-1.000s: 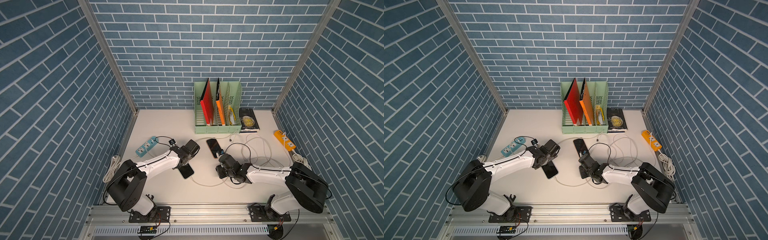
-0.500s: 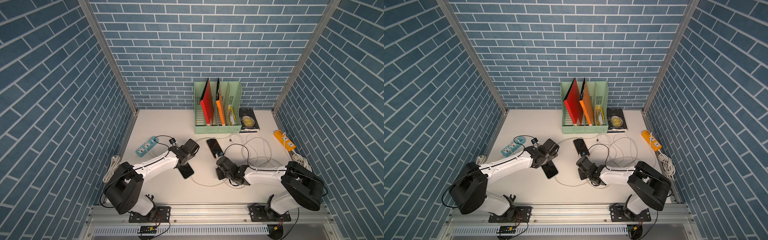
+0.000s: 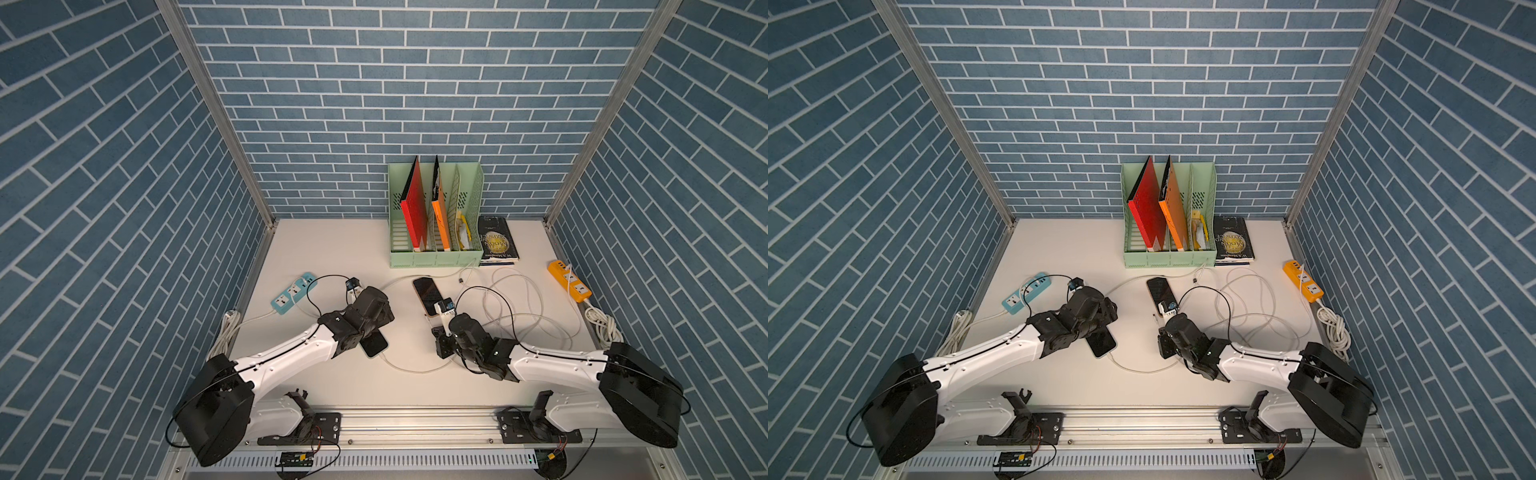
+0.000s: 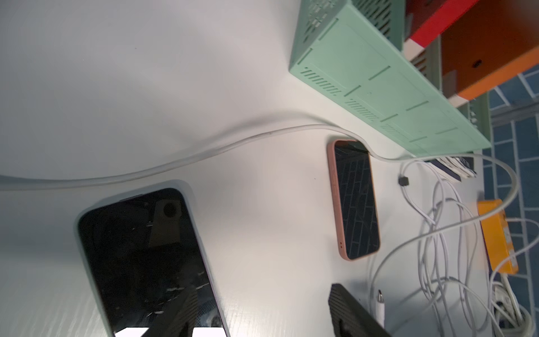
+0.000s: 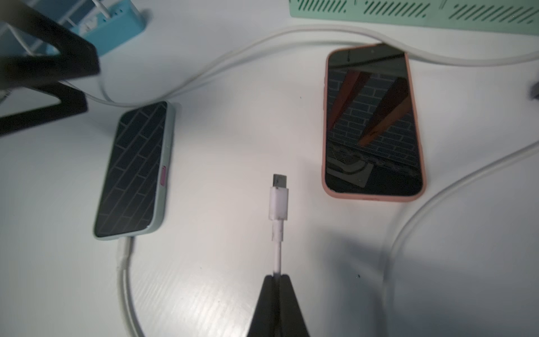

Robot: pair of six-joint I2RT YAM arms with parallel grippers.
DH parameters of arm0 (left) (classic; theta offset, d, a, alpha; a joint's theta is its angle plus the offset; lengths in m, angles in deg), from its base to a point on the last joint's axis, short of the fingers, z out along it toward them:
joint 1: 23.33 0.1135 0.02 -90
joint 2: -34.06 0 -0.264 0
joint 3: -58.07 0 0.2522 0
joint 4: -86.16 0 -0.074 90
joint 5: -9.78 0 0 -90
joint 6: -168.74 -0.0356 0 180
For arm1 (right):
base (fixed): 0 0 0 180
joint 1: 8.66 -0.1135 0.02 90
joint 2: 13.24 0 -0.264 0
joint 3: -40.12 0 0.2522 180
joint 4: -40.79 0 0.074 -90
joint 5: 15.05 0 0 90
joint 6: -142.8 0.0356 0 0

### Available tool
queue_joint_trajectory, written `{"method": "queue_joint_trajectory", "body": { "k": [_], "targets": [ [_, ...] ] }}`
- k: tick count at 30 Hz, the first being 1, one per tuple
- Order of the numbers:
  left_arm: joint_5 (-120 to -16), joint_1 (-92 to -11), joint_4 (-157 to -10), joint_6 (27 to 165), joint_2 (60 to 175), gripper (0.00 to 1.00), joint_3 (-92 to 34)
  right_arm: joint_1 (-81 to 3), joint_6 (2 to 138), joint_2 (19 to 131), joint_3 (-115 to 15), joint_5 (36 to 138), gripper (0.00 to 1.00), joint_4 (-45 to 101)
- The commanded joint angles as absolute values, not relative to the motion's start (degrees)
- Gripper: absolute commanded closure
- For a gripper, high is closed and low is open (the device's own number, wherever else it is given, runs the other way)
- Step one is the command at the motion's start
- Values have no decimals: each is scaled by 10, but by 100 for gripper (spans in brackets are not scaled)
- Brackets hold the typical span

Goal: Plug the charging cable into the phone
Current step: Pick up the charging cable from the center of the board.

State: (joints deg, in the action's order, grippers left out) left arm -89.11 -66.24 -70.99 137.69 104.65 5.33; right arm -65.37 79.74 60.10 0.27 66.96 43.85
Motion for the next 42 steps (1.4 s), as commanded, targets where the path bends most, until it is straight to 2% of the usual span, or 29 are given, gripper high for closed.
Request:
{"method": "queue_joint_trajectory", "body": {
  "k": [1, 3, 5, 12, 20, 31, 36, 42],
  "targets": [
    [-811, -679, -843, 1339, 1020, 36, 94, -652, 774, 567, 21, 692, 100, 533],
    [-781, -692, -923, 1335, 1007, 45, 127, -652, 776, 551, 32, 694, 100, 558],
    [-773, -703, -971, 1332, 1003, 48, 148, -652, 776, 545, 39, 704, 100, 573],
    [-760, -739, -1069, 1312, 1014, 50, 184, -652, 775, 555, 42, 714, 100, 583],
    [-781, -759, -1063, 1316, 1066, 50, 145, -652, 772, 566, 39, 718, 100, 583],
    [-804, -772, -1055, 1333, 1130, 64, 99, -652, 771, 570, 36, 723, 100, 581],
    [-823, -772, -1041, 1346, 1143, 66, 89, -652, 771, 570, 35, 723, 100, 579],
    [-821, -773, -1044, 1347, 1149, 78, 85, -652, 769, 574, 34, 723, 100, 578]
  ]
}}
